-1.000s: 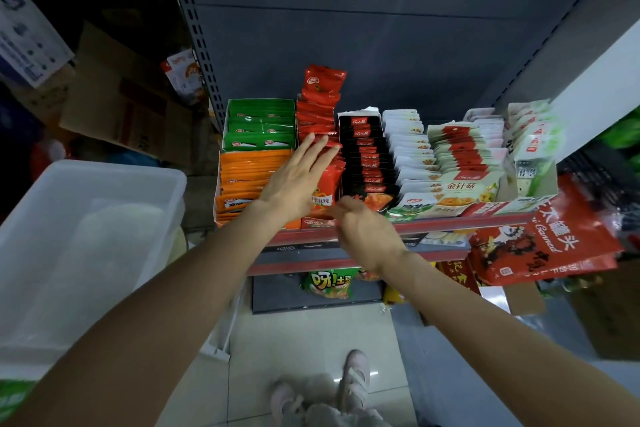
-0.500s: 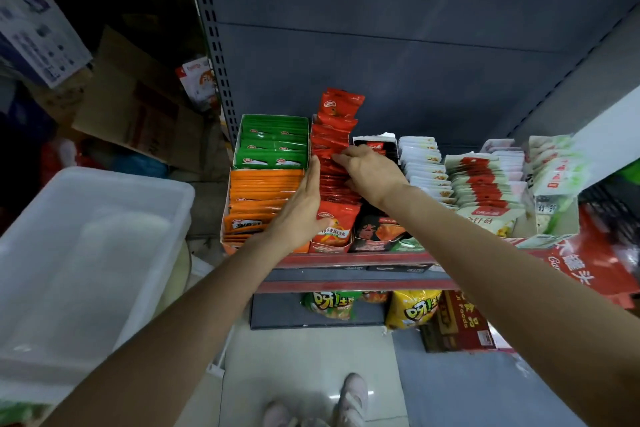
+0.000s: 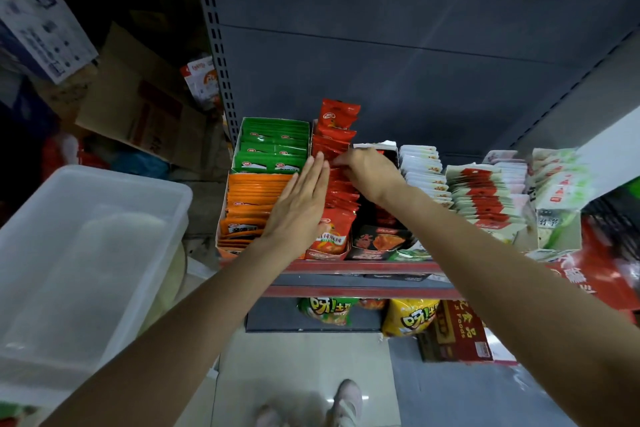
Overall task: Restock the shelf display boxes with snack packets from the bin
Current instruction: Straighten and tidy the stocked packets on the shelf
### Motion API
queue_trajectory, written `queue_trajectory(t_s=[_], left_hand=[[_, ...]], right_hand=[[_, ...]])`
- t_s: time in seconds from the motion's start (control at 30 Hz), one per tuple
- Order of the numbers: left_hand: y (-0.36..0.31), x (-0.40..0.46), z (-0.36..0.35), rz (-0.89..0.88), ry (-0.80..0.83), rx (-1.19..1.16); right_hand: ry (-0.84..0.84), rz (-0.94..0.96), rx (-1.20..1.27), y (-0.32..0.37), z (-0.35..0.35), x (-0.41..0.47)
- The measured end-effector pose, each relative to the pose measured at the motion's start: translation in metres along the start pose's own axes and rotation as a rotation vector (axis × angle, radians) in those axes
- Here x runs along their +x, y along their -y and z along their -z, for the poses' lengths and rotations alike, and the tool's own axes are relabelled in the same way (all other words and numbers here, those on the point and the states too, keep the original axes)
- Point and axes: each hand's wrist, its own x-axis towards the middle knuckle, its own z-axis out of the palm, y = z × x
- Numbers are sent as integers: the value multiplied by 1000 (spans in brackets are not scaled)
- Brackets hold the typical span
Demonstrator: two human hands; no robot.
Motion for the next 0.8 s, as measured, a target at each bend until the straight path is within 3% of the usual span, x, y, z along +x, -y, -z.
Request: queue_trajectory(t_s=[0.13,0.3,0.37,0.47,0.53,0.8], left_hand=[[3,20,4,50,136,-189],[6,19,3,72,154,-239],[7,20,4,18,145,-119],[10,27,9,-25,121,41],[13,32,13,-25,143,80],[20,40,13,-11,186,92]], right_hand=[[-279,-75,89,2,-9,-22],[154,22,-39,5,-16,-35],[115,36,-38,2,-9,-29],[-209,-51,166,-5,4,-21],[-315,-84,167,-12,9,-10],[-177,-158,216,-25,10,46]])
